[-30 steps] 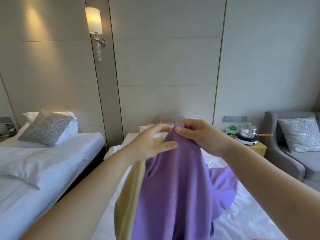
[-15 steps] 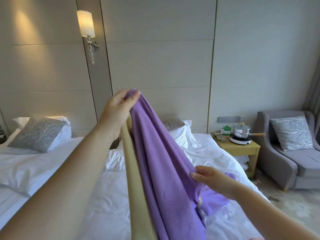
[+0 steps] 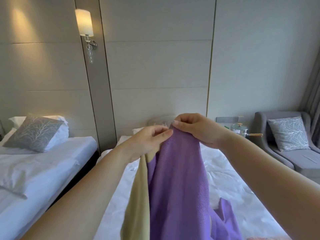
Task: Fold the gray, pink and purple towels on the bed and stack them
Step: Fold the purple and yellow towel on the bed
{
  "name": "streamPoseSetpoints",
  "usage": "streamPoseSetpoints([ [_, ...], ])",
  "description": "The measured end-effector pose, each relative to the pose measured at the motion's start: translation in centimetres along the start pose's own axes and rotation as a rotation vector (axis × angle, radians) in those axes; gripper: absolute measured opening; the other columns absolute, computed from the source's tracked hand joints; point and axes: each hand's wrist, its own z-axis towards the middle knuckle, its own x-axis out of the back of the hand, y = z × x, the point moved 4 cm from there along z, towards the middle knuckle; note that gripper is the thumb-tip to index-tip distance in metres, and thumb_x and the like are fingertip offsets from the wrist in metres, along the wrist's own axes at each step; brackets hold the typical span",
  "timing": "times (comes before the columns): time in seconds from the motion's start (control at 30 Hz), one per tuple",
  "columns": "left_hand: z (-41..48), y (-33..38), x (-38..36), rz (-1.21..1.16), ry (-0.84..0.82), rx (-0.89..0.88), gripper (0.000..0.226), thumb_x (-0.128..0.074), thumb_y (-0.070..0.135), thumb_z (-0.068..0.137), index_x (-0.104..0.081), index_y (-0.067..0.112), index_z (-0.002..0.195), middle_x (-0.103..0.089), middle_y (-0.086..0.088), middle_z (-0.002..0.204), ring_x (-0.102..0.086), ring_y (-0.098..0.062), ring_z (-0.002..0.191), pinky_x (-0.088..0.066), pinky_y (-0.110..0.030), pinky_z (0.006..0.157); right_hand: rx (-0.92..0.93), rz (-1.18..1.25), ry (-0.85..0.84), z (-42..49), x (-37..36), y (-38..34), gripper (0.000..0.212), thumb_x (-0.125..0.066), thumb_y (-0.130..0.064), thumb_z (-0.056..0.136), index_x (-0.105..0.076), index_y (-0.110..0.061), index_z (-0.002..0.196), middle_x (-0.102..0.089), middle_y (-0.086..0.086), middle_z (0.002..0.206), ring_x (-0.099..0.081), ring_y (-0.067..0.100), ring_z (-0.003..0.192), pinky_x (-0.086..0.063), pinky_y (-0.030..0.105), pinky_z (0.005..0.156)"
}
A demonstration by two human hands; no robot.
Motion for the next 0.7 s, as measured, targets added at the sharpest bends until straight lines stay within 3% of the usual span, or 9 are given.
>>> streamPoseSetpoints([
  [0.17,1.0,1.2,0.8,0.052,0.104,-0.135,0.017,-0.059,0.026,0.092,-0.064,0.019,0.077,-0.058,0.006,0.073,-0.052,-0.006,0.072,-0.042,-0.02,0.073,-0.12,0.206,-0.013,-2.3,-0.4,4.5,0.032,-0.06,-0.035,0.084,-0.057,-0.005,0.093,-0.055,0.008,0.083,-0.049,0.019,0.079,-0.04,0.029,0.071],
  [0.27,1.2,2.7,2.1,-0.054,0.294,-0.211,0.021,-0.058,0.016,0.092,-0.063,0.02,0.073,-0.057,0.009,0.067,-0.05,-0.004,0.064,-0.041,-0.02,0.067,-0.16,0.248,-0.044,-4.2,-1.6,7.9,0.047,-0.059,-0.035,0.084,-0.054,0.006,0.106,-0.056,0.013,0.098,-0.051,0.024,0.093,-0.04,0.044,0.088],
  [0.4,0.6,4.1,6.1,-0.289,0.482,-0.248,0.025,-0.059,0.019,0.092,-0.067,0.022,0.068,-0.059,0.004,0.07,-0.052,-0.008,0.064,-0.044,-0.027,0.067,-0.212,0.221,-0.098,-6.3,-2.6,10.5,0.052,-0.057,-0.031,0.088,-0.051,0.008,0.12,-0.061,0.014,0.113,-0.057,0.023,0.104,-0.043,0.042,0.099],
  [0.47,0.2,4.1,8.0,-0.195,0.579,-0.243,0.022,-0.056,0.021,0.095,-0.063,0.022,0.074,-0.055,0.004,0.071,-0.049,-0.006,0.064,-0.042,-0.024,0.065,-0.221,0.245,-0.002,-6.1,-1.8,10.1,0.049,-0.056,-0.037,0.085,-0.052,0.004,0.113,-0.059,0.012,0.104,-0.055,0.02,0.096,-0.046,0.04,0.088],
  [0.53,-0.1,3.2,9.0,0.045,0.632,-0.174,0.016,-0.049,0.02,0.099,-0.058,0.023,0.086,-0.051,0.004,0.076,-0.045,-0.009,0.07,-0.037,-0.025,0.066,-0.189,0.213,0.102,-5.1,-0.7,8.8,0.031,-0.058,-0.039,0.084,-0.058,-0.01,0.095,-0.061,0.006,0.088,-0.056,0.015,0.08,-0.046,0.031,0.071],
  [0.6,0.0,1.0,8.4,0.22,0.477,-0.013,0.015,-0.044,0.021,0.1,-0.056,0.02,0.11,-0.055,0.001,0.098,-0.048,-0.013,0.09,-0.037,-0.026,0.076,-0.122,0.195,0.169,-3.8,0.1,6.7,0.014,-0.058,-0.029,0.09,-0.064,-0.02,0.082,-0.065,0.0,0.079,-0.058,0.011,0.073,-0.046,0.023,0.066],
  [0.7,-0.3,-1.7,4.4,0.302,0.092,0.198,0.05,-0.039,0.048,0.096,-0.036,0.031,0.143,-0.038,0.013,0.142,-0.034,-0.001,0.127,-0.025,-0.022,0.106,-0.044,0.12,0.183,-1.5,0.0,3.3,0.025,-0.058,-0.021,0.094,-0.067,-0.025,0.071,-0.062,-0.006,0.071,-0.056,0.007,0.069,-0.046,0.017,0.063],
])
